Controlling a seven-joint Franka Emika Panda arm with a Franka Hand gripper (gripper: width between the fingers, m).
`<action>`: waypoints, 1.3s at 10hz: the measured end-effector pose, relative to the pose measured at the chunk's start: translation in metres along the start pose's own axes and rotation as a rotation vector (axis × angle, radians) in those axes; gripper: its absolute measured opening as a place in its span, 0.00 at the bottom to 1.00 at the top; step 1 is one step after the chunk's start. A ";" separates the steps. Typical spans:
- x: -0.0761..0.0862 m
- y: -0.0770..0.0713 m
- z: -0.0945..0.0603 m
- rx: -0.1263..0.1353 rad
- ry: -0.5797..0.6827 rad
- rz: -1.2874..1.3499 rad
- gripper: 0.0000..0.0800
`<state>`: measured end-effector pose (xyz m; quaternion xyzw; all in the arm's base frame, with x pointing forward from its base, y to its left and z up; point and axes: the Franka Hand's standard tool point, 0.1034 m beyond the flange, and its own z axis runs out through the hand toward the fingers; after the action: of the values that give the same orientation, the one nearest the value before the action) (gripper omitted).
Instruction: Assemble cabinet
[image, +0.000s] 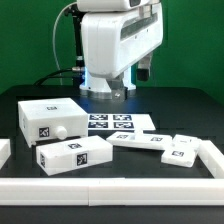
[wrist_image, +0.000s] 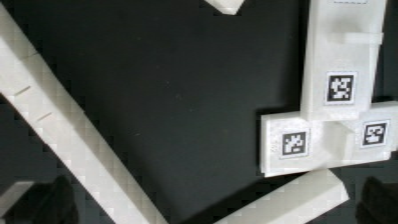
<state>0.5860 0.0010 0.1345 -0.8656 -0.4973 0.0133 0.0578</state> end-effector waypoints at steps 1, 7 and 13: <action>-0.004 -0.009 0.007 -0.035 0.015 0.053 1.00; -0.008 -0.025 0.022 -0.083 0.038 0.136 1.00; -0.018 -0.062 0.062 -0.122 0.070 0.118 1.00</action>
Offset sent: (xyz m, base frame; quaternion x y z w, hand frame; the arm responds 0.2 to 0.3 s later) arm -0.0071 0.0136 -0.0184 -0.0636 0.0444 0.0734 0.9943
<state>0.5185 0.0213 0.0796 -0.8951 -0.4432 -0.0439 0.0213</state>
